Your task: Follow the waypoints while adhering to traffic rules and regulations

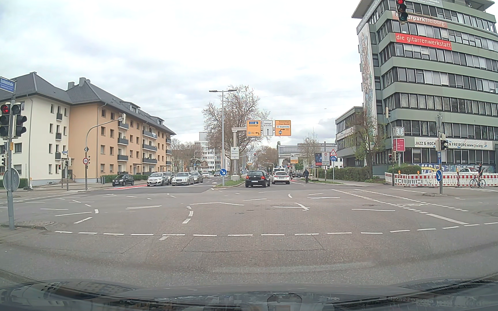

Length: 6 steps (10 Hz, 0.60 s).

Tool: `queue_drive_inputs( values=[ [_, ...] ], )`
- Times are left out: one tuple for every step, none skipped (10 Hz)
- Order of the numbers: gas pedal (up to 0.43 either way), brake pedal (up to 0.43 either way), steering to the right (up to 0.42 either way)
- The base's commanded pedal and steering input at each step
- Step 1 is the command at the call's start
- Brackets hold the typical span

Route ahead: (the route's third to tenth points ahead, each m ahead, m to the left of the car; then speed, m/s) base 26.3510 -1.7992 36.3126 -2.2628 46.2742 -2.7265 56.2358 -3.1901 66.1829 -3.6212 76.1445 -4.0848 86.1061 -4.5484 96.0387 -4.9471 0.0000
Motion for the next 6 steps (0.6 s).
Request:
queue_drive_inputs(
  values=[
    [0.000, 0.201, -0.019],
    [0.000, 0.201, -0.019],
    [0.000, 0.201, -0.019],
    [0.000, 0.201, -0.019],
    [0.000, 0.201, -0.019],
    [0.000, 0.201, -0.019]
  ],
)
